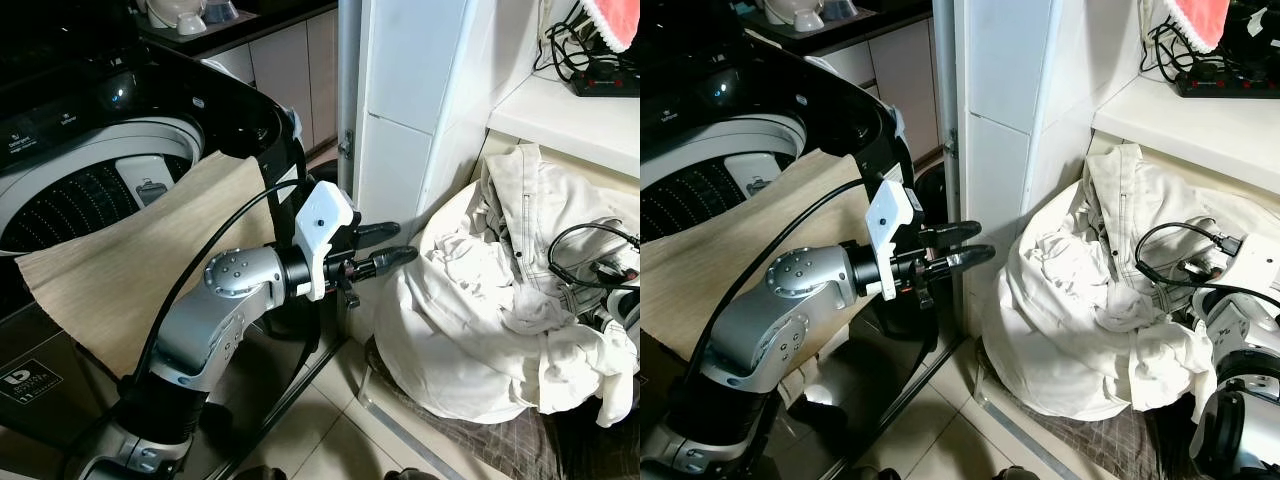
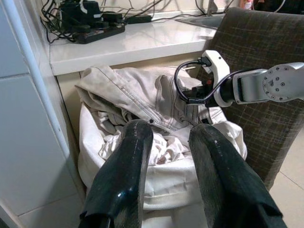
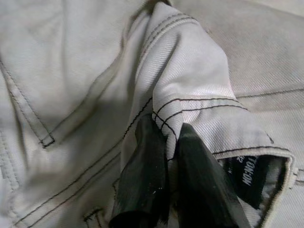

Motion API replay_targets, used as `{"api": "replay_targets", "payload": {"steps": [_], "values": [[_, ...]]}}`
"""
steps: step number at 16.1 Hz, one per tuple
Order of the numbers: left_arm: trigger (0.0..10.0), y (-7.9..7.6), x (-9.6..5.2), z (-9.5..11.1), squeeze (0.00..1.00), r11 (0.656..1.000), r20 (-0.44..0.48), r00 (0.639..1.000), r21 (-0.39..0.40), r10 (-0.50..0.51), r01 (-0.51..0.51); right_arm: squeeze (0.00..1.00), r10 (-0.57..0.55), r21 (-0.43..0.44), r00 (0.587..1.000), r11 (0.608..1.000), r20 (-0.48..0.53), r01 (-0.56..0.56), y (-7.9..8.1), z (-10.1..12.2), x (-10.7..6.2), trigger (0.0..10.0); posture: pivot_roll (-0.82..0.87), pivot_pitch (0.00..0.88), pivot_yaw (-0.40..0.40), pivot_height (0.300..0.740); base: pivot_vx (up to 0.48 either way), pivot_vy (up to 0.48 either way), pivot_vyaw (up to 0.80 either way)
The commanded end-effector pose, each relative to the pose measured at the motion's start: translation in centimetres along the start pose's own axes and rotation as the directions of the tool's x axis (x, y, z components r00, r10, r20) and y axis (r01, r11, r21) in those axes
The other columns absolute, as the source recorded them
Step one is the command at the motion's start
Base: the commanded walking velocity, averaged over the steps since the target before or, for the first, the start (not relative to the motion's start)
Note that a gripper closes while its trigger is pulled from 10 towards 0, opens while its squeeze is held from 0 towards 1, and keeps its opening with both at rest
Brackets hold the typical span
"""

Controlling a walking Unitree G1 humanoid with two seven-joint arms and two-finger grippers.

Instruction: Clothes washing

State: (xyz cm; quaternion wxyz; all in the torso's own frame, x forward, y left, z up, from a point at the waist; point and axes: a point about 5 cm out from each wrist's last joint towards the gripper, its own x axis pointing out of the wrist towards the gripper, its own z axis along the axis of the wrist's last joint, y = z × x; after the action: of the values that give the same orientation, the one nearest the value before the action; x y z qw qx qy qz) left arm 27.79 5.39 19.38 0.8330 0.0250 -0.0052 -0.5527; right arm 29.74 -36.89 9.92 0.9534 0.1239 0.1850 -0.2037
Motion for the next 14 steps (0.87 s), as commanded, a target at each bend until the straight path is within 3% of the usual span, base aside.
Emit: {"api": "replay_targets", "payload": {"steps": [1, 2, 3, 5, 6, 7, 8, 9, 10, 11, 14], "values": [[10.0, 0.6, -0.1, 0.2, 0.0, 1.0, 0.0, 1.0, 0.014, 0.025, -0.025, 0.0, 0.042, -0.002, 0.999, 0.999, 0.004, -0.042, 0.7, 0.0, 0.1, 0.0, -0.09, 0.006, 0.078, 0.74, 0.0, 0.0, 0.0], [10.0, 0.7, -0.1, 0.3, 0.0, 0.999, 0.007, 0.999, 0.018, 0.032, -0.033, 0.0, 0.076, -0.02, 0.997, 0.997, 0.01, -0.076, 1.0, 0.4, 0.1, 0.0, -0.1, 0.004, 0.076, 0.74, 0.0, 0.0, 0.0], [10.0, 1.4, -0.1, 1.1, 0.0, 0.996, 0.052, 0.995, 0.032, 0.081, -0.082, 0.0, 0.231, -0.069, 0.973, 0.971, 0.019, -0.229, 2.6, 1.9, -0.1, 0.0, -0.1, 0.0, 0.074, 0.74, 0.0, 0.0, 0.0], [10.0, 2.4, -0.2, 2.2, 0.0, 0.987, 0.12, 0.981, 0.046, 0.149, -0.156, 0.0, 0.517, -0.146, 0.855, 0.85, 0.044, -0.507, 5.6, 4.5, -1.6, 0.0, -0.1, 0.0, 0.074, 0.74, 0.0, 0.0, 0.0], [10.0, 2.7, -0.1, 2.7, 0.0, 0.983, 0.144, 0.976, 0.058, 0.167, -0.176, 0.0, 0.659, -0.194, 0.75, 0.745, 0.059, -0.639, 7.3, 6.0, -3.3, 0.0, -0.1, 0.0, 0.074, 0.74, 0.0, 0.0, 0.0], [10.0, 3.0, 0.0, 3.3, 0.0, 0.979, 0.175, 0.969, 0.076, 0.176, -0.191, 0.0, 0.827, -0.256, 0.559, 0.553, 0.057, -0.793, 9.8, 7.7, -6.3, 0.0, -0.1, 0.001, 0.073, 0.74, 0.0, 0.0, 0.0], [10.0, 3.0, 0.2, 3.8, 0.0, 0.979, 0.193, 0.967, 0.085, 0.168, -0.187, 0.0, 0.885, -0.278, 0.461, 0.46, 0.066, -0.843, 10.7, 8.7, -8.0, 0.0, -0.1, 0.001, 0.073, 0.74, 0.0, 0.0, 0.0], [10.0, 2.9, 0.5, 4.5, 0.0, 0.981, 0.218, 0.965, 0.089, 0.148, -0.171, 0.0, 0.942, -0.303, 0.327, 0.333, 0.072, -0.893, 11.6, 10.0, -10.1, 0.0, -0.1, 0.003, 0.072, 0.74, 0.0, 0.0, 0.0], [10.0, 2.7, 1.0, 4.9, 0.0, 0.986, 0.232, 0.965, 0.082, 0.125, -0.148, 0.0, 0.966, -0.316, 0.248, 0.258, 0.073, -0.913, 11.9, 10.9, -11.3, 0.0, -0.11, 0.003, 0.07, 0.74, 0.0, 0.0, 0.0], [10.0, 2.4, 1.5, 5.1, 0.0, 0.988, 0.245, 0.963, 0.073, 0.113, -0.134, 0.0, 0.981, -0.332, 0.185, 0.195, 0.062, -0.923, 12.2, 11.5, -12.4, 0.0, -0.11, 0.003, 0.07, 0.74, 0.0, 0.0, 0.0], [10.0, 2.1, 2.2, 5.5, 0.0, 0.991, 0.273, 0.957, 0.061, 0.095, -0.115, 0.0, 0.992, -0.341, 0.121, 0.124, 0.03, -0.932, 12.6, 11.8, -13.8, 0.0, -0.11, 0.003, 0.069, 0.74, 0.0, 0.0, 0.0]]}}
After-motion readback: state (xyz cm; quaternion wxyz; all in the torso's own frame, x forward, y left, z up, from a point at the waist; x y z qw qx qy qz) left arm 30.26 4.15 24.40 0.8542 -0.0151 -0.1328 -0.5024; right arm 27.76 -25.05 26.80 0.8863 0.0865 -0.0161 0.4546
